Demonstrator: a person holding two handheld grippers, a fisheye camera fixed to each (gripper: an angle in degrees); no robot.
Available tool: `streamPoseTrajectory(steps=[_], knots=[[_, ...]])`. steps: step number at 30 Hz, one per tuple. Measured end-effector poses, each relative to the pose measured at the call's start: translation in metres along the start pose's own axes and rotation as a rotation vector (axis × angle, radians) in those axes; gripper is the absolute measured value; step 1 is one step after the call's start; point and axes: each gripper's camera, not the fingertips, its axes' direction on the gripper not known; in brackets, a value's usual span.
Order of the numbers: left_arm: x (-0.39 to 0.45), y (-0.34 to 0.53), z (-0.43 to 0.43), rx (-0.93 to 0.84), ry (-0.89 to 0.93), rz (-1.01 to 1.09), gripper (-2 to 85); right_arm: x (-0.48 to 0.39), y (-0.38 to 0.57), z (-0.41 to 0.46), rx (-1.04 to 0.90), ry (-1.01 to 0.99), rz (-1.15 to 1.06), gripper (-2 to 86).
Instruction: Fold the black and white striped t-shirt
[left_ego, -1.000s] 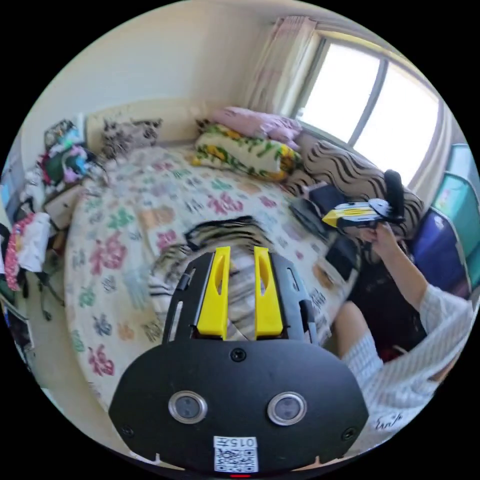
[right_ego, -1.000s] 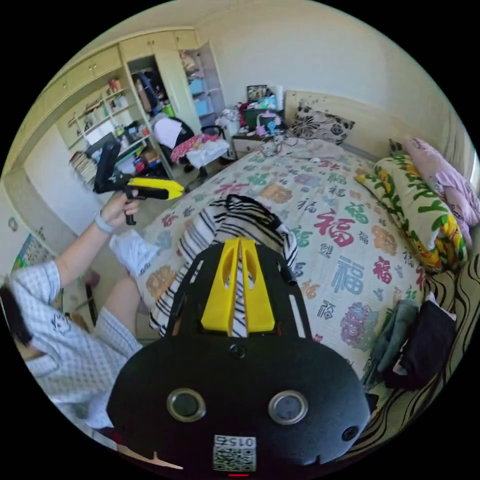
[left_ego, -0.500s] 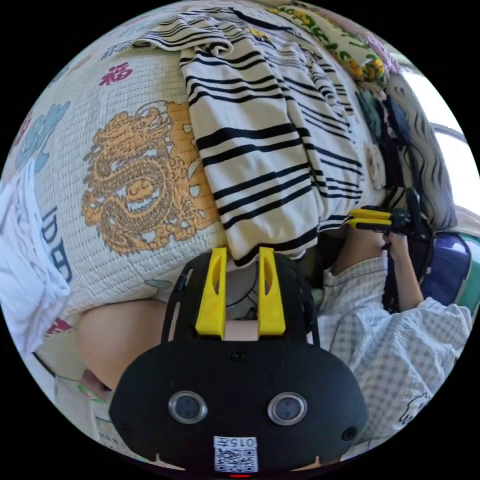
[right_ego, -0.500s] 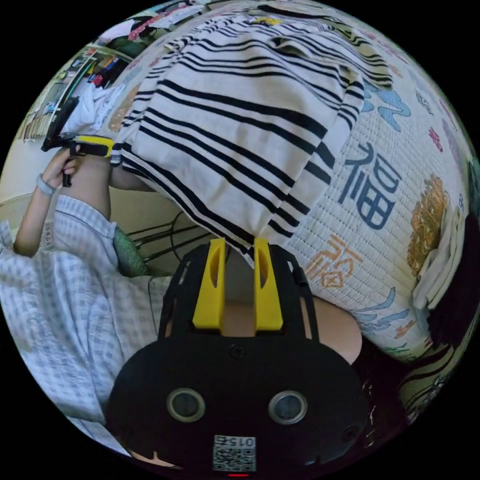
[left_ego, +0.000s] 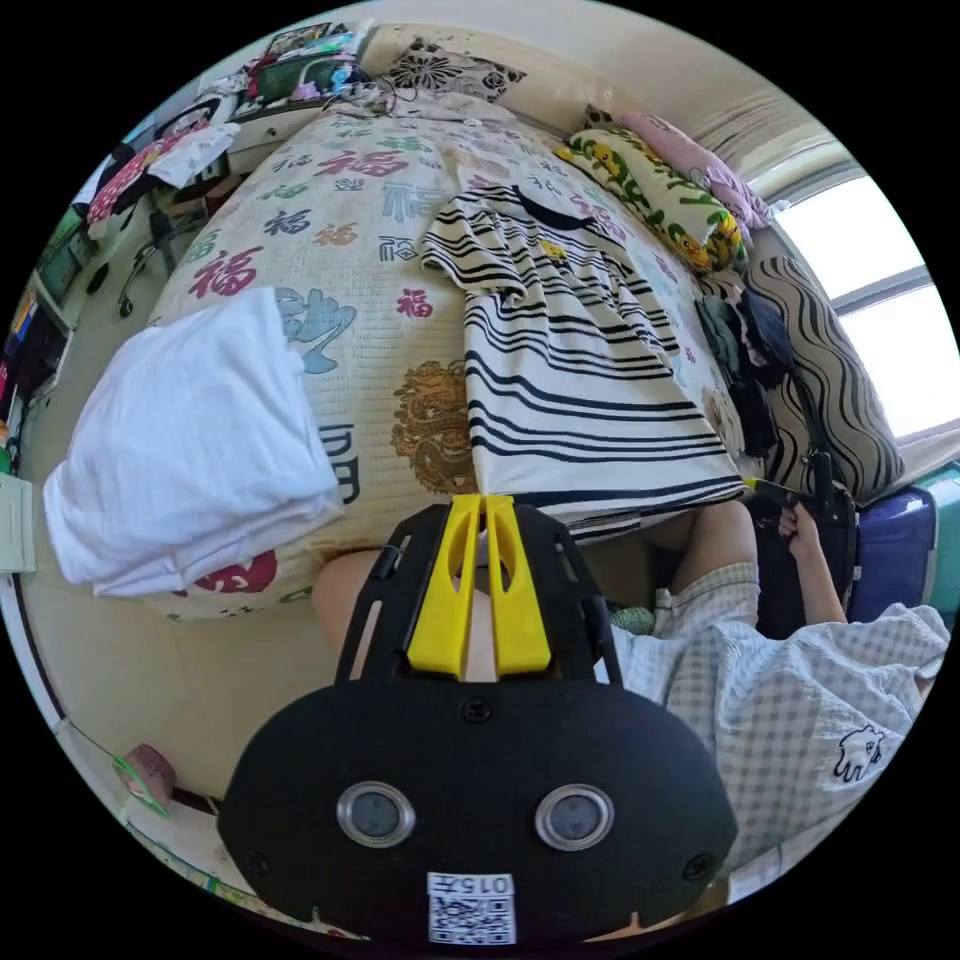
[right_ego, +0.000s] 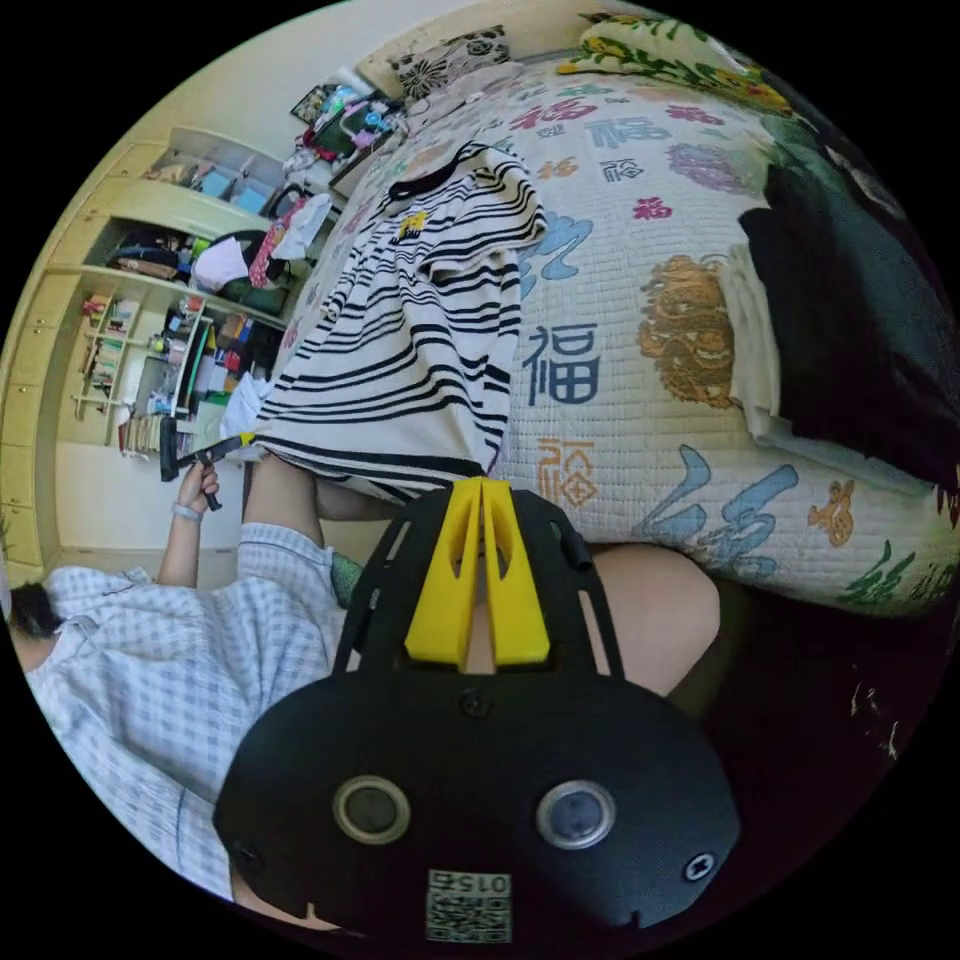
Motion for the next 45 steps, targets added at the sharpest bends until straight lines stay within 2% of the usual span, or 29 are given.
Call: streamPoseTrajectory(steps=[5, 10, 13, 17, 19, 21, 25, 30, 32, 41, 45], knots=[[0.016, 0.004, -0.008, 0.015, -0.044, 0.007, -0.4, 0.007, 0.02, -0.033, 0.023, 0.129, 0.025, -0.4], [0.019, -0.01, 0.023, -0.048, -0.075, -0.03, 3.7, -0.015, 0.021, -0.025, 0.013, 0.153, -0.132, 1.6], [0.036, -0.016, 0.044, -0.126, -0.072, 0.003, 9.1, -0.038, 0.005, 0.009, -0.071, 0.155, -0.235, 6.6], [0.051, -0.015, 0.06, -0.18, -0.108, 0.022, 9.9, -0.056, -0.011, 0.074, -0.278, 0.38, -0.342, 8.9], [0.054, -0.013, 0.064, -0.182, -0.067, 0.007, 9.7, -0.054, -0.015, 0.096, -0.355, 0.445, -0.34, 8.2], [0.056, -0.01, 0.065, -0.172, -0.06, 0.0, 9.7, -0.054, -0.016, 0.099, -0.373, 0.522, -0.348, 3.8], [0.062, -0.009, 0.064, -0.159, -0.066, 0.004, 9.3, -0.048, -0.01, 0.077, -0.348, 0.447, -0.315, -0.3], [0.071, -0.014, 0.065, -0.159, -0.109, 0.028, 9.6, -0.009, 0.014, 0.002, -0.113, 0.146, -0.097, -0.5], [0.072, -0.017, 0.07, -0.171, -0.144, 0.031, 10.3, 0.005, 0.024, -0.016, -0.057, 0.099, -0.037, -0.4], [0.053, -0.038, 0.102, -0.249, -0.308, 0.034, 11.4, 0.006, 0.056, -0.038, -0.055, 0.196, -0.039, -0.4], [0.012, -0.051, 0.124, -0.28, -0.102, -0.071, 12.4, 0.008, 0.071, -0.061, -0.024, 0.175, -0.016, -0.4]])
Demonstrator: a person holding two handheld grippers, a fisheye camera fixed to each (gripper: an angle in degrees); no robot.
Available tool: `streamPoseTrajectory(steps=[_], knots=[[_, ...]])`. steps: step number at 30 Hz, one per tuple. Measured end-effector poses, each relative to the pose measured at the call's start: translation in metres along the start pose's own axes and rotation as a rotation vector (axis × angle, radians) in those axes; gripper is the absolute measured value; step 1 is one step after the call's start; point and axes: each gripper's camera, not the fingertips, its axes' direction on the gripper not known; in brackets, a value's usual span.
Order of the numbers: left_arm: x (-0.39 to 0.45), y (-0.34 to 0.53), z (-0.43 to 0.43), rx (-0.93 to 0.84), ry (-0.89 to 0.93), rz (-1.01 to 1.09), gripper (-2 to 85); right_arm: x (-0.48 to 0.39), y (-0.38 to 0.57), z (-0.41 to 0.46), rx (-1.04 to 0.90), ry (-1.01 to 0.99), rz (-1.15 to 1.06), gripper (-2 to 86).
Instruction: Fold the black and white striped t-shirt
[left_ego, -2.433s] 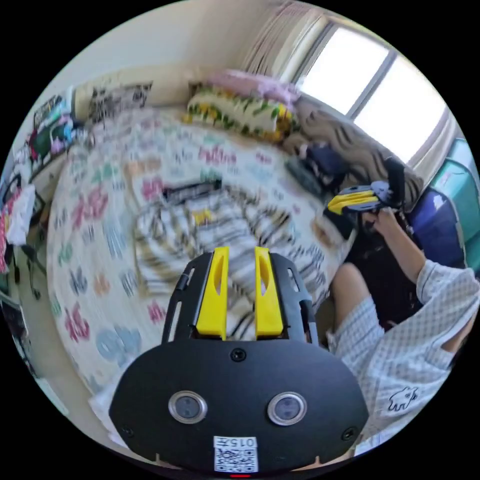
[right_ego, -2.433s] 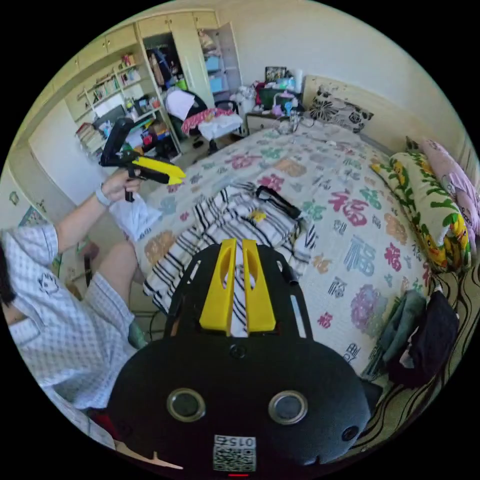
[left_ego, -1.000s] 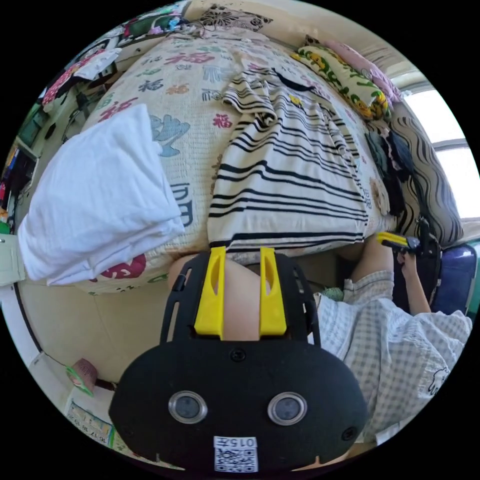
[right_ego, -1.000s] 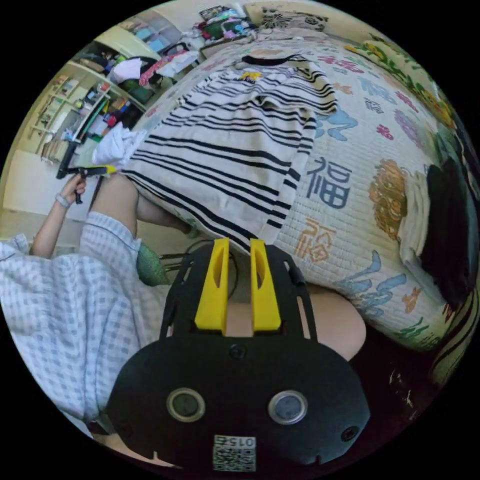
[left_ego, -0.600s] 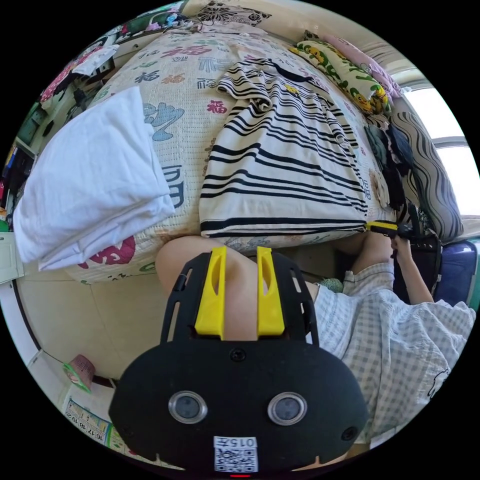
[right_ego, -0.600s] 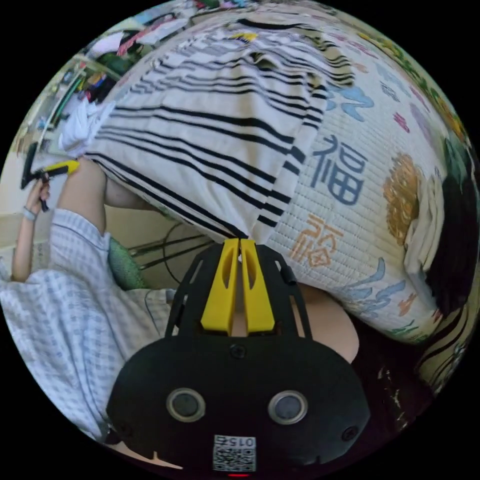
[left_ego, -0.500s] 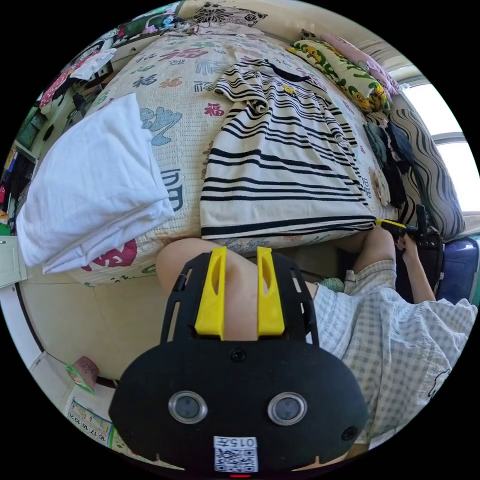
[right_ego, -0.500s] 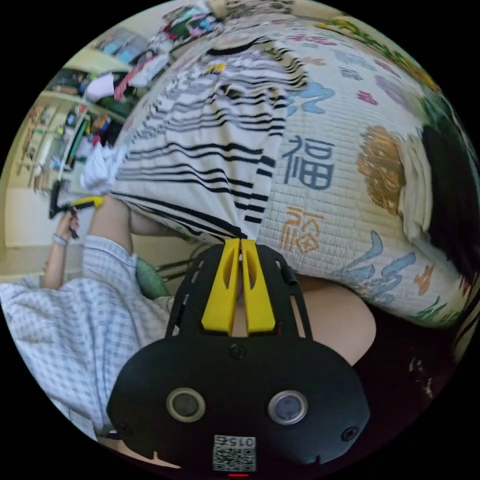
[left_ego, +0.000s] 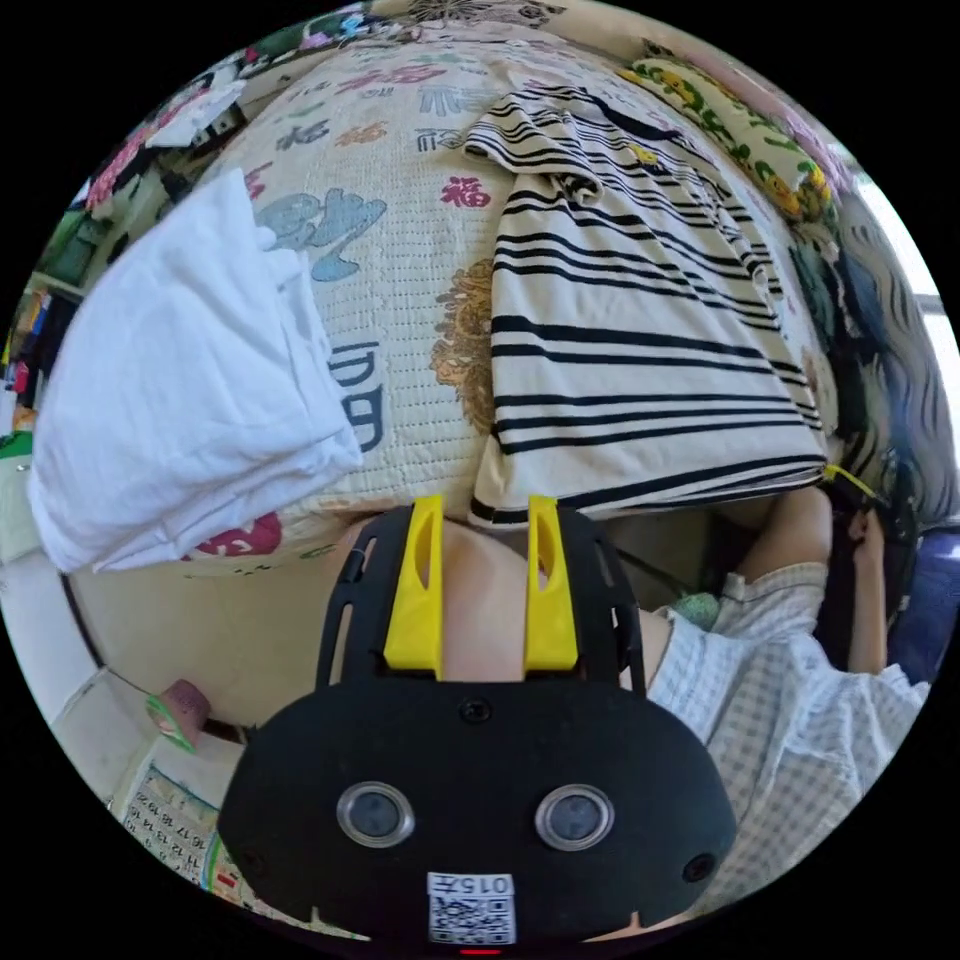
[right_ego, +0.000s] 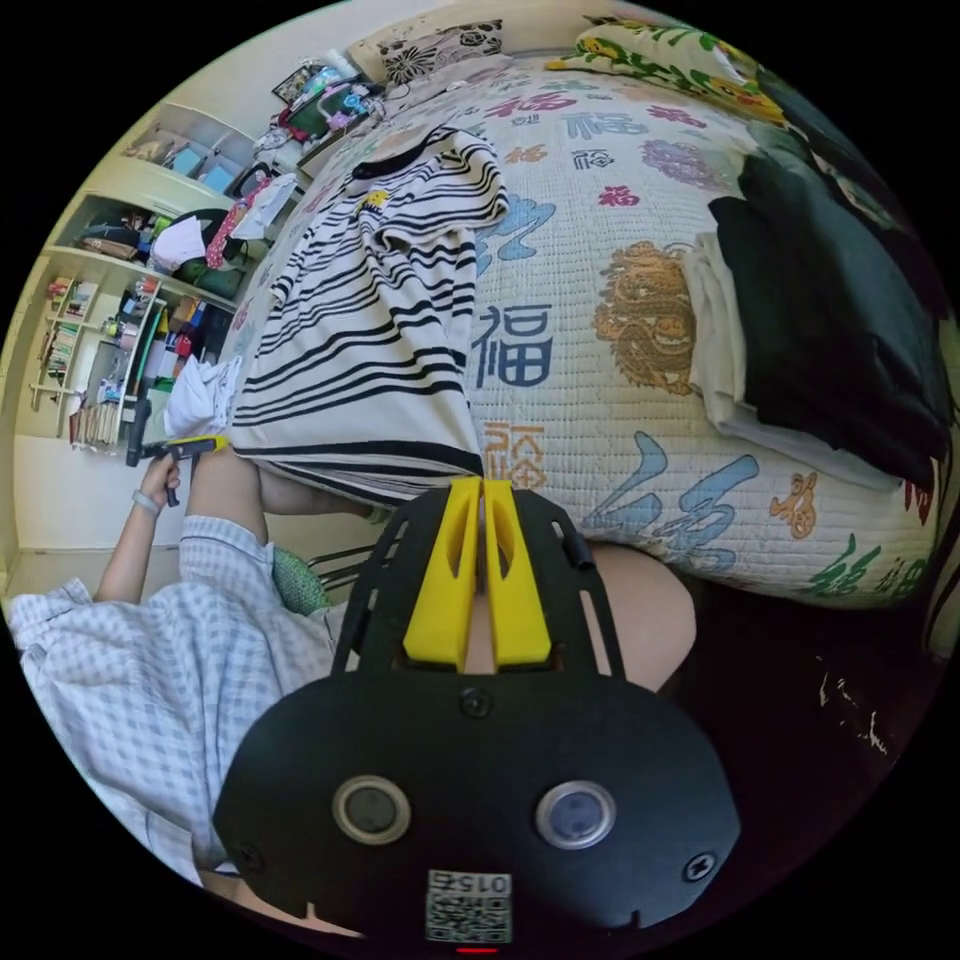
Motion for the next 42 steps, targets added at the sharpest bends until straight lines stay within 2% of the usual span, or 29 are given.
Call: streamPoseTrajectory(steps=[2, 4, 6, 8, 10, 13, 18, 21, 24, 26, 28, 32, 34, 37, 42], knots=[[-0.007, -0.011, 0.026, -0.104, 0.069, 0.008, 12.4, 0.004, 0.008, -0.011, 0.023, -0.02, 0.019, -0.5], [-0.012, -0.017, 0.059, -0.242, 0.003, 0.021, 9.9, 0.005, 0.016, -0.019, 0.041, -0.045, 0.033, -0.5], [-0.016, -0.014, 0.064, -0.266, -0.061, 0.071, 1.9, 0.003, 0.029, -0.027, 0.045, -0.062, 0.03, -0.4], [-0.027, -0.004, 0.061, -0.258, 0.095, 0.11, 0.6, -0.001, 0.041, -0.033, 0.041, -0.071, 0.023, -0.4], [-0.056, 0.025, 0.033, -0.106, 0.317, 0.09, -0.1, -0.006, 0.054, -0.042, 0.054, -0.103, 0.018, -0.4], [-0.095, 0.079, -0.019, 0.129, 0.499, 0.068, -0.5, -0.017, 0.08, -0.069, 0.108, -0.181, 0.0, -0.4], [-0.137, 0.158, -0.09, 0.389, 0.603, 0.094, -0.6, -0.053, 0.125, -0.126, 0.136, -0.131, -0.081, -0.4], [-0.155, 0.189, -0.122, 0.522, 0.686, 0.124, -0.7, -0.066, 0.15, -0.166, 0.212, -0.181, -0.097, -0.4], [-0.175, 0.178, -0.136, 0.575, 0.729, 0.147, -0.7, -0.071, 0.16, -0.199, 0.307, -0.266, -0.12, -0.4], [-0.188, 0.141, -0.137, 0.559, 0.756, 0.147, -0.7, -0.07, 0.148, -0.211, 0.332, -0.286, -0.151, -0.4], [-0.197, 0.069, -0.144, 0.535, 0.858, 0.113, -0.7, -0.066, 0.118, -0.219, 0.33, -0.283, -0.168, -0.5], [-0.177, -0.02, -0.23, 0.655, 0.853, 0.1, -0.7, -0.067, 0.012, -0.264, 0.369, -0.334, -0.137, -0.4], [-0.148, -0.036, -0.321, 0.796, 0.807, 0.141, -0.7, -0.082, -0.026, -0.305, 0.434, -0.284, -0.114, -0.4], [-0.115, -0.015, -0.424, 0.962, 0.749, 0.223, -0.7, -0.13, -0.05, -0.386, 0.605, -0.193, -0.157, -0.3], [-0.103, 0.039, -0.506, 1.065, 0.679, 0.355, -0.7, -0.198, -0.021, -0.48, 0.797, -0.106, -0.337, -0.2]])
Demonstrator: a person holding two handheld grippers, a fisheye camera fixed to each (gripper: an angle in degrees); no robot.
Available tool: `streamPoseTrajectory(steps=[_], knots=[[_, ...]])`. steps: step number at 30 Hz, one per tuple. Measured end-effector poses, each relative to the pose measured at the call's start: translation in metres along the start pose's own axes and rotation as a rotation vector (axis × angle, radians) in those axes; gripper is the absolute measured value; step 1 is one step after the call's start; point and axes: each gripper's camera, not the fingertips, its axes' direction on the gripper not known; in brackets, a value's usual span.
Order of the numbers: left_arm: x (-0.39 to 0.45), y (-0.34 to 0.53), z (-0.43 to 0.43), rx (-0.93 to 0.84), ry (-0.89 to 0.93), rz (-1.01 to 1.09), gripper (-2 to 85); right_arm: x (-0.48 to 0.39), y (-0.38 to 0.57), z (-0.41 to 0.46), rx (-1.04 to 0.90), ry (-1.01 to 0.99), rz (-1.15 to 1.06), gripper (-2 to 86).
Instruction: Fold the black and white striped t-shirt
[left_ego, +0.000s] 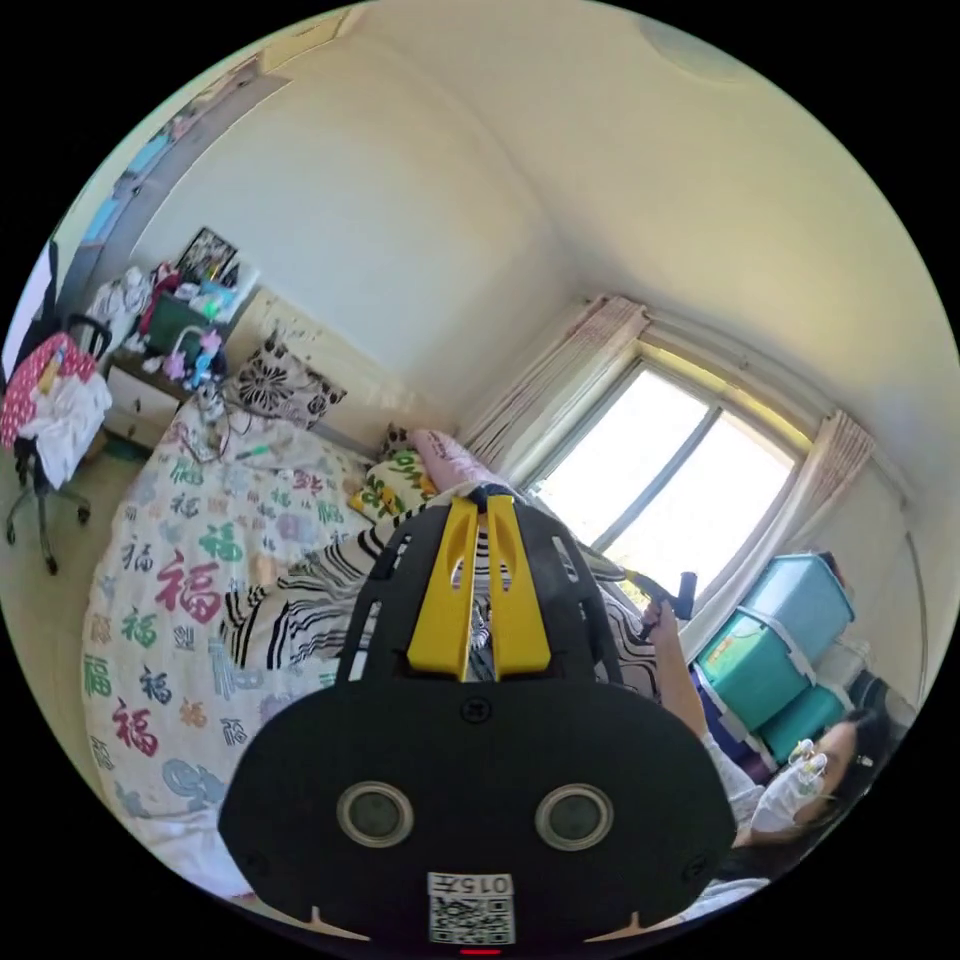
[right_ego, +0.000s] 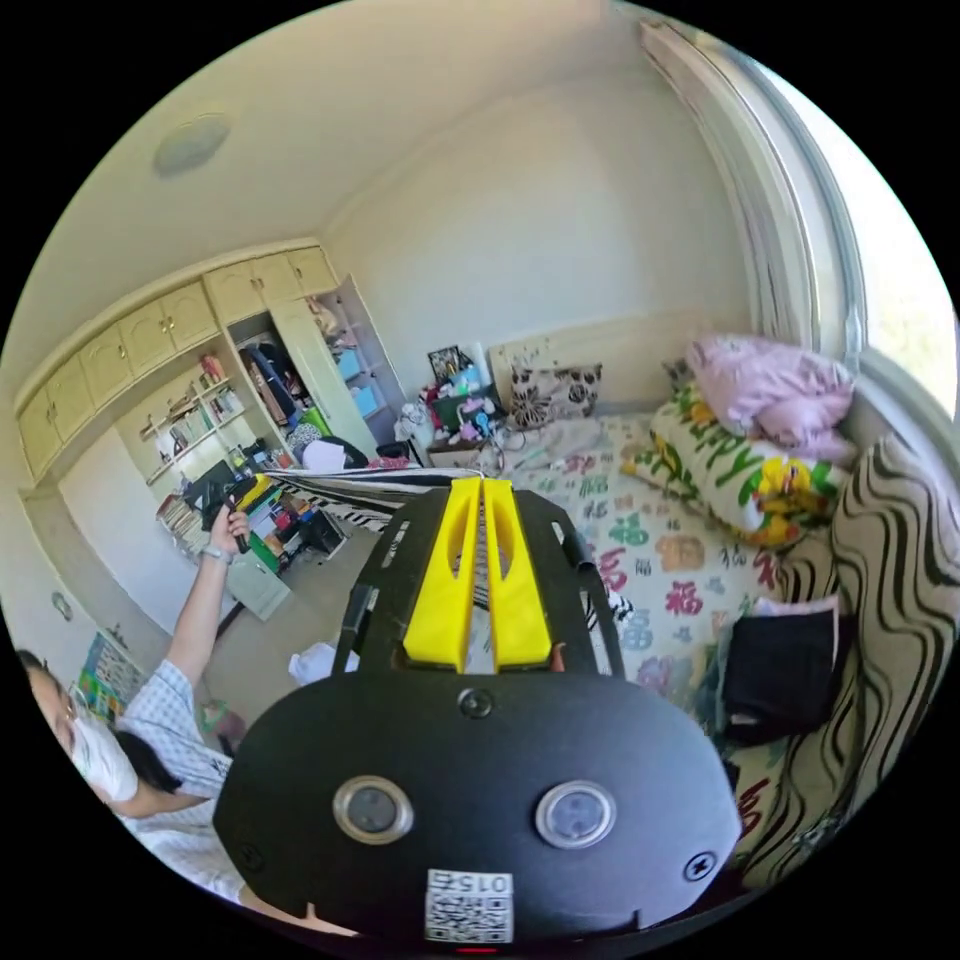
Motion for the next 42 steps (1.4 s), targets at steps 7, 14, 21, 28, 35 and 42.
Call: streamPoseTrajectory(steps=[7, 14, 21, 28, 35, 42], knots=[[0.002, 0.07, -0.033, -0.2, 0.02, 0.078, -0.6, -0.032, 0.057, -0.027, -0.078, -0.064, -0.197, -0.2], [-0.075, 0.236, -0.003, -0.528, -0.078, -0.169, -0.6, 0.013, 0.217, 0.039, -0.382, -0.124, -0.032, -0.3], [-0.112, 0.387, 0.046, -0.919, -0.306, -0.463, -0.5, 0.095, 0.38, 0.139, -0.724, -0.124, 0.478, -0.4], [-0.05, 0.36, 0.056, -0.947, -0.397, -0.402, -0.4, 0.082, 0.388, 0.162, -0.864, -0.018, 0.363, -0.3], [-0.023, 0.318, 0.083, -1.023, -0.505, -0.395, -0.6, 0.093, 0.37, 0.192, -0.953, 0.053, 0.335, 0.1], [0.026, 0.222, 0.105, -0.944, -0.543, -0.298, 0.4, 0.118, 0.318, 0.164, -0.671, 0.059, 0.399, 2.0]])
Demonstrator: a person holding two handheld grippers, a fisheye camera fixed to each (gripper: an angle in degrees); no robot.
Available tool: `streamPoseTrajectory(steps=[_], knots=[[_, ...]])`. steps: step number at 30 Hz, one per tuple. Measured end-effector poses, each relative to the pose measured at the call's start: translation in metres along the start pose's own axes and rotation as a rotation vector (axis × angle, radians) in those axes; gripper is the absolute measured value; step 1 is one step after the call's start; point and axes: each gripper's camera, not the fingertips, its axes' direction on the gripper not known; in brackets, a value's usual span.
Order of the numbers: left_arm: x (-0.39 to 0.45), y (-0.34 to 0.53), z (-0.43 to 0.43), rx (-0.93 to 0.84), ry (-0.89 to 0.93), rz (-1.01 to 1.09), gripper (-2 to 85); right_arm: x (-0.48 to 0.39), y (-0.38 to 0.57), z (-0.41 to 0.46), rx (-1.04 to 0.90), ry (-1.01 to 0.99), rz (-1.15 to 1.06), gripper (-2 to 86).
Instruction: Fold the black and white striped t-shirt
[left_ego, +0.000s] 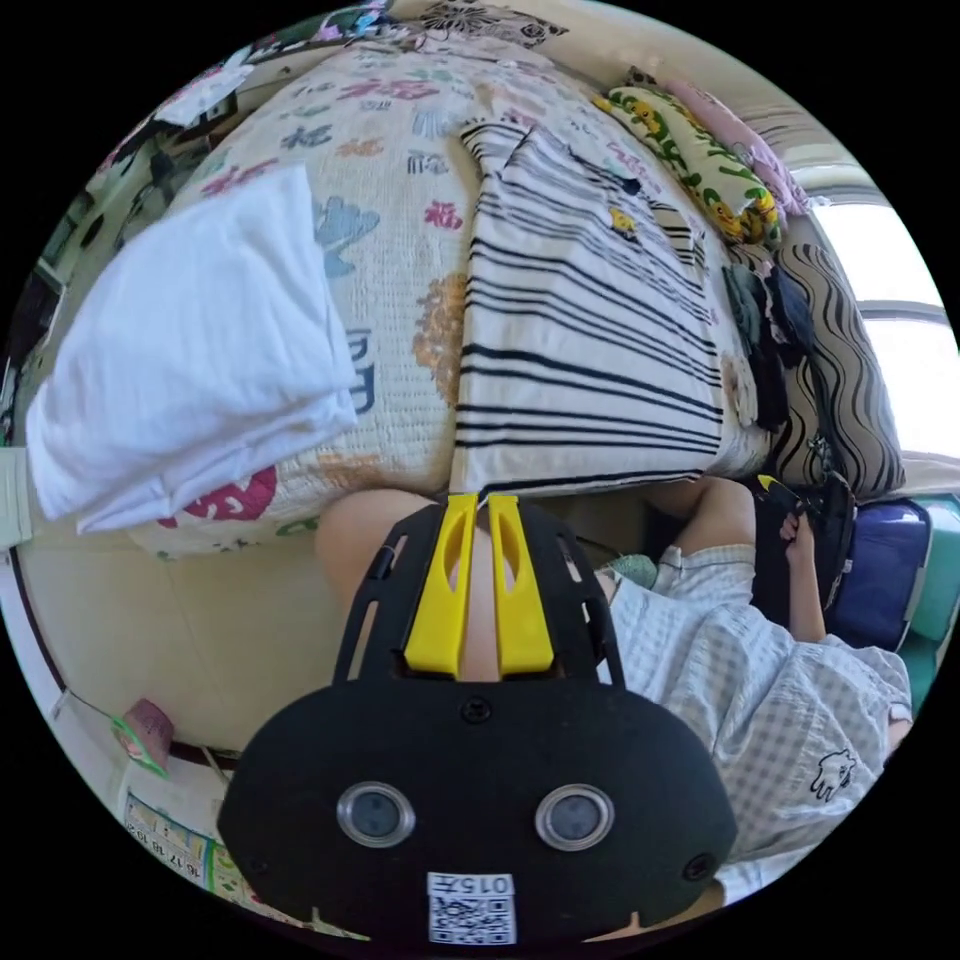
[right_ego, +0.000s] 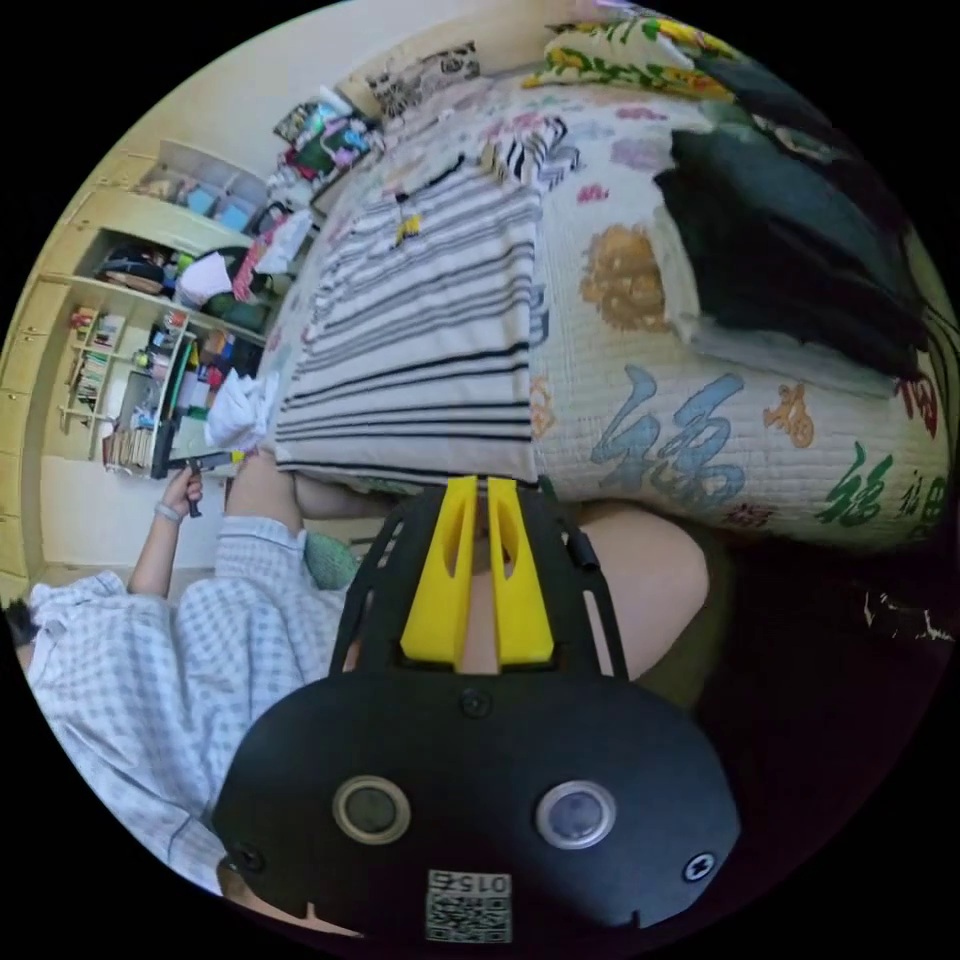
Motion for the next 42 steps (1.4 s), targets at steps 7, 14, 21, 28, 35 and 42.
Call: streamPoseTrajectory(steps=[7, 14, 21, 28, 35, 42], knots=[[0.152, -0.173, -0.055, 0.107, 0.019, 0.293, 1.3, 0.011, -0.108, -0.043, 0.224, 0.012, -0.059, 5.1], [0.345, -0.382, -0.038, 0.131, 0.043, 0.609, 4.8, 0.046, -0.271, -0.017, 0.26, -0.003, 0.001, 7.0], [0.475, -0.577, 0.056, 0.041, 0.029, 0.632, 7.3, 0.088, -0.394, 0.045, 0.179, -0.064, 0.102, 8.7], [0.517, -0.662, 0.17, -0.082, 0.023, 0.579, 6.1, 0.104, -0.44, 0.073, 0.162, -0.177, 0.105, 2.1], [0.523, -0.671, 0.184, 0.037, 0.401, 0.671, -0.1, 0.065, -0.403, 0.05, 0.427, 0.125, 0.076, 0.6], [0.534, -0.658, 0.232, 0.078, 0.29, 0.633, 12.2, 0.033, -0.41, 0.095, 0.33, 0.286, 0.197, 1.4]])
